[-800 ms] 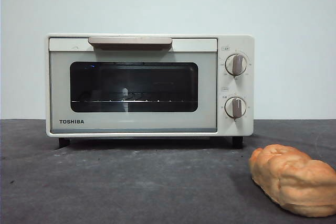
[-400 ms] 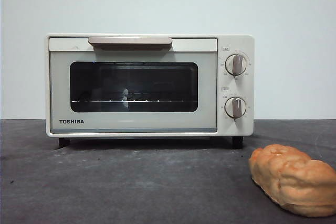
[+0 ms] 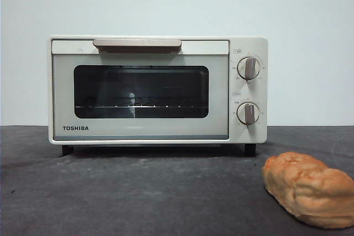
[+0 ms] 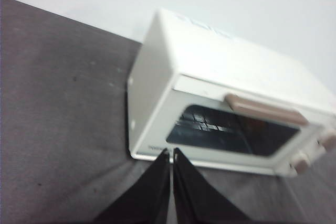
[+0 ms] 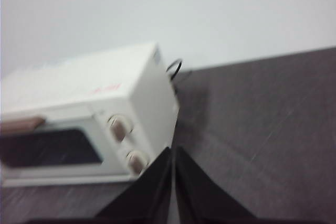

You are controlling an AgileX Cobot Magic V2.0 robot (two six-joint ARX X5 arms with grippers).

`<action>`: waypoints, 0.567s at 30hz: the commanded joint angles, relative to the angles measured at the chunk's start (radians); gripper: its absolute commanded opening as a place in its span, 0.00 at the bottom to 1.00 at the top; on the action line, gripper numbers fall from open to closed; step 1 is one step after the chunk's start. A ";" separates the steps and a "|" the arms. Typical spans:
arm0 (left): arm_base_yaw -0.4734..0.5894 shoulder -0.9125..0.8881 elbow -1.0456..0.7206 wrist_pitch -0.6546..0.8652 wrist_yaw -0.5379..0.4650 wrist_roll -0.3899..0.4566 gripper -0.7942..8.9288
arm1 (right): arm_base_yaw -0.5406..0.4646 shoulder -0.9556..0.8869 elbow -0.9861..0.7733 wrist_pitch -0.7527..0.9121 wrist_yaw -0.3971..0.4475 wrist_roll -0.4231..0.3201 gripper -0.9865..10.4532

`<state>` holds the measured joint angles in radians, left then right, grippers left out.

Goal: The left arm flap open the oven, the right arm pick bread and place it into oven, the left arm flap close the oven

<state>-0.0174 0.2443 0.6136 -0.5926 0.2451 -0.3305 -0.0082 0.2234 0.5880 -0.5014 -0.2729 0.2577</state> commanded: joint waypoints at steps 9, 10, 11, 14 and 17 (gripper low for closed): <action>-0.011 0.221 0.239 -0.250 0.169 0.264 0.10 | 0.003 0.209 0.265 -0.283 -0.175 -0.186 0.09; -0.016 0.235 0.256 -0.270 0.176 0.277 0.10 | 0.008 0.217 0.279 -0.299 -0.180 -0.193 0.09; -0.023 0.247 0.271 -0.286 0.177 0.286 0.10 | 0.016 0.226 0.294 -0.320 -0.180 -0.197 0.09; -0.047 0.274 0.312 -0.333 0.178 0.309 0.10 | 0.043 0.243 0.325 -0.384 -0.180 -0.209 0.09; -0.067 0.280 0.330 -0.355 0.178 0.320 0.10 | 0.066 0.252 0.335 -0.429 -0.179 -0.217 0.09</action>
<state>-0.0814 0.5190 0.9226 -0.9497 0.4191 -0.0376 0.0544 0.4675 0.9081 -0.9306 -0.4496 0.0589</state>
